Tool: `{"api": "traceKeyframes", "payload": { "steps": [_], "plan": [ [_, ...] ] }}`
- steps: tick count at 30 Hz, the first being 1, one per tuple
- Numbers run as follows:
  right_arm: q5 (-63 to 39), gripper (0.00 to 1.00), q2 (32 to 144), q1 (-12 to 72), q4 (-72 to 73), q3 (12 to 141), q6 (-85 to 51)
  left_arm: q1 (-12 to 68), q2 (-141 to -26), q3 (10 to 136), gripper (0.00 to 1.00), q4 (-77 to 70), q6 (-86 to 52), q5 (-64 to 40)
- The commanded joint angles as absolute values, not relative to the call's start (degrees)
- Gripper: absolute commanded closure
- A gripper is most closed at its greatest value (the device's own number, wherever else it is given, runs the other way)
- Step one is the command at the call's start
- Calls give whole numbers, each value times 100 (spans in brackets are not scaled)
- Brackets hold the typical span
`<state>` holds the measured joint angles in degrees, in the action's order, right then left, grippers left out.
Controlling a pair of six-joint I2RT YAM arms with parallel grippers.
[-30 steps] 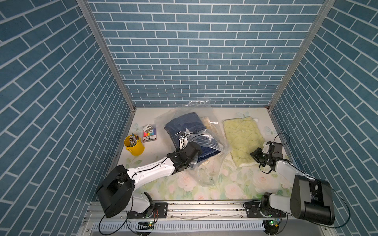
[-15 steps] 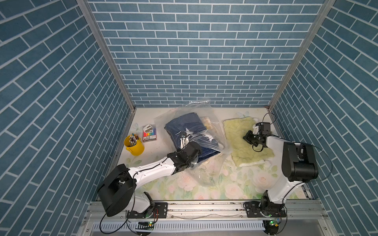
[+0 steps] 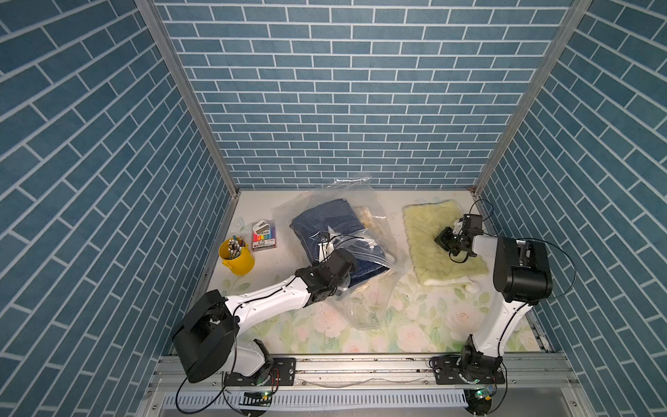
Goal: Take the blanket out of the vacuum bag
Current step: Place the blanket at the center of the board, then adjust the vacuum bag at the center of the board.
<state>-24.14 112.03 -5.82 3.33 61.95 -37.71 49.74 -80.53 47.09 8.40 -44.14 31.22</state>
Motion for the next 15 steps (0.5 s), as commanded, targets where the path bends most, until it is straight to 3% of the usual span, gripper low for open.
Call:
{"api": "traceKeyframes", "payload": {
  "steps": [1,8,9,10,15],
  "plan": [
    [-2375,100,11479,-560,322,6411,-3878,4957,-8161,4838,100,1085,-4358,3118],
    [-2599,100,10791,-390,-14,6513,-3556,4957,-8101,4869,100,1116,-4287,3141],
    [-2597,96,10584,-326,-100,6500,-3480,4959,-8086,4857,100,1125,-4272,3144],
    [-2576,81,10337,-219,-173,6459,-3430,4957,-8060,4831,100,1121,-4271,3141],
    [-3277,57,9671,497,326,6007,-3560,4957,-7903,4568,100,1095,-4403,3131]
  ]
}}
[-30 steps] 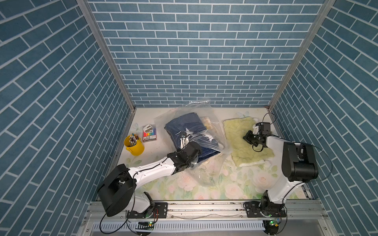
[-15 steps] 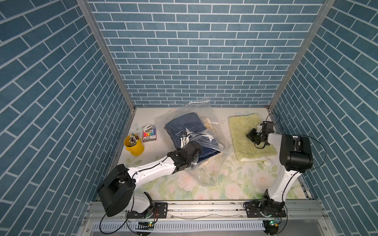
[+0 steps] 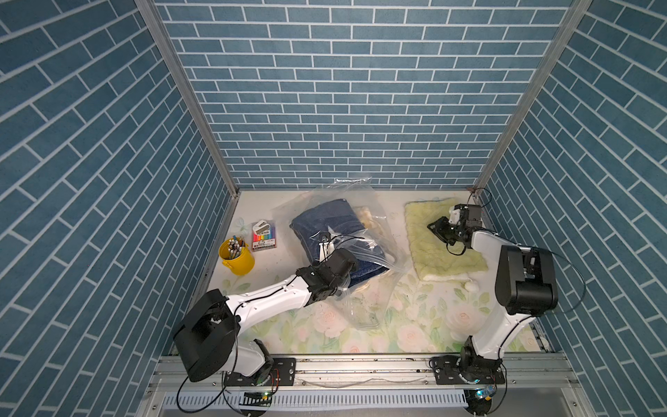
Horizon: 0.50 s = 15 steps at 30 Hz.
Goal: Take the blanket out of the vacuum bag
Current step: Adjust the vacuum bag at the center of the board.
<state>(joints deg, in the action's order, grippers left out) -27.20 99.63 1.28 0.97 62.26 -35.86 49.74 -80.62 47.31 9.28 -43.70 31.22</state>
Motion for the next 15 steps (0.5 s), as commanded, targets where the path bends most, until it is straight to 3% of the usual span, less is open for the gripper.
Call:
{"api": "traceKeyframes", "payload": {
  "steps": [1,7,15],
  "plan": [
    [-3570,53,9696,655,697,5865,-3719,4959,-7854,4476,100,1073,-4448,3124],
    [-3928,44,10443,1812,1453,6019,-4174,4959,-7446,3962,100,955,-4838,3164],
    [-4290,44,11692,2690,2295,6730,-4935,4960,-7426,3635,100,754,-5003,3208]
  ]
}}
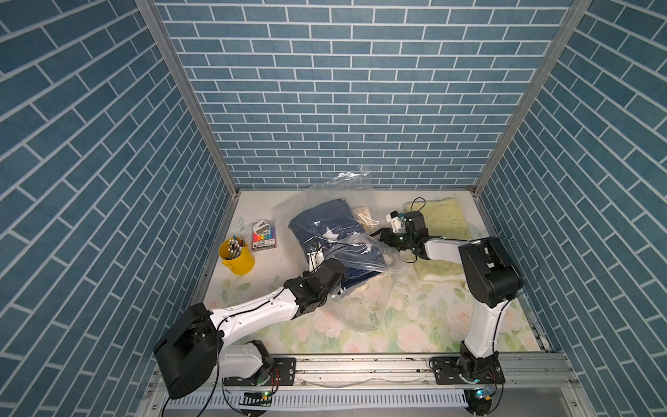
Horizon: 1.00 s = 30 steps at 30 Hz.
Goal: Take the blanket out of the vacuum bag
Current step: Adjust the vacuum bag at the center of the board.
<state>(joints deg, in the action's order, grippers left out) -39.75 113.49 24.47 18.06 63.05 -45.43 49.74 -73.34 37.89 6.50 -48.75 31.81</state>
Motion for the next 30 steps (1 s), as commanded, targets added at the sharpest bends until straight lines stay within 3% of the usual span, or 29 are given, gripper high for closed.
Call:
{"api": "traceKeyframes", "payload": {
  "steps": [1,6,10,18,30],
  "plan": [
    [-4331,44,11842,2775,2396,6849,-5036,4959,-7490,3606,100,685,-5006,3217],
    [-4401,45,12343,2936,2804,7281,-5437,4957,-7926,3617,100,553,-5042,3616],
    [-4071,52,12330,2917,2741,7331,-5502,4835,-8340,3752,100,328,-4765,3849],
    [-3717,100,11973,2787,2790,6829,-5501,4755,-8570,3969,100,73,-4316,3810],
    [-3321,100,11097,2426,3329,5921,-5706,4672,-8841,4066,100,-68,-4086,3828]
  ]
}}
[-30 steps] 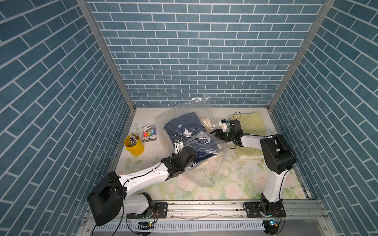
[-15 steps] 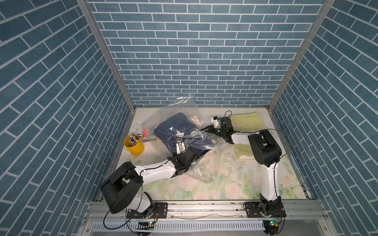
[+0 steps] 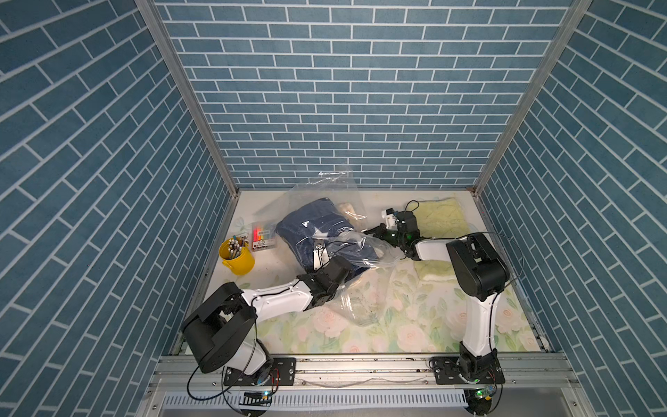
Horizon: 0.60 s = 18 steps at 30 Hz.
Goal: Take the blanket out of the vacuum bag
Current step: Adjust the vacuum bag at the center of the board.
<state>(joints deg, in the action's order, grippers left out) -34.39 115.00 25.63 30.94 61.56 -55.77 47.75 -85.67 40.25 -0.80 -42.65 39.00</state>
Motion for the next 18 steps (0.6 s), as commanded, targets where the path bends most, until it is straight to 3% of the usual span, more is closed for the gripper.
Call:
{"api": "traceKeyframes", "payload": {
  "steps": [1,9,16,17,18],
  "plan": [
    [-3296,100,11034,2364,3392,5855,-5715,4654,-8923,4117,100,-126,-4031,3832],
    [-3719,100,11863,2234,3035,7038,-5608,4510,-9496,4799,100,-49,-3924,4014],
    [-3860,100,12136,2193,2407,7782,-5387,4491,-9007,4939,100,332,-3828,4033],
    [-3810,99,12074,2176,2294,7756,-5320,4494,-8882,4944,100,400,-3800,3954],
    [-3759,88,11953,2143,2206,7695,-5246,4500,-8710,4940,100,503,-3806,3857]
  ]
}}
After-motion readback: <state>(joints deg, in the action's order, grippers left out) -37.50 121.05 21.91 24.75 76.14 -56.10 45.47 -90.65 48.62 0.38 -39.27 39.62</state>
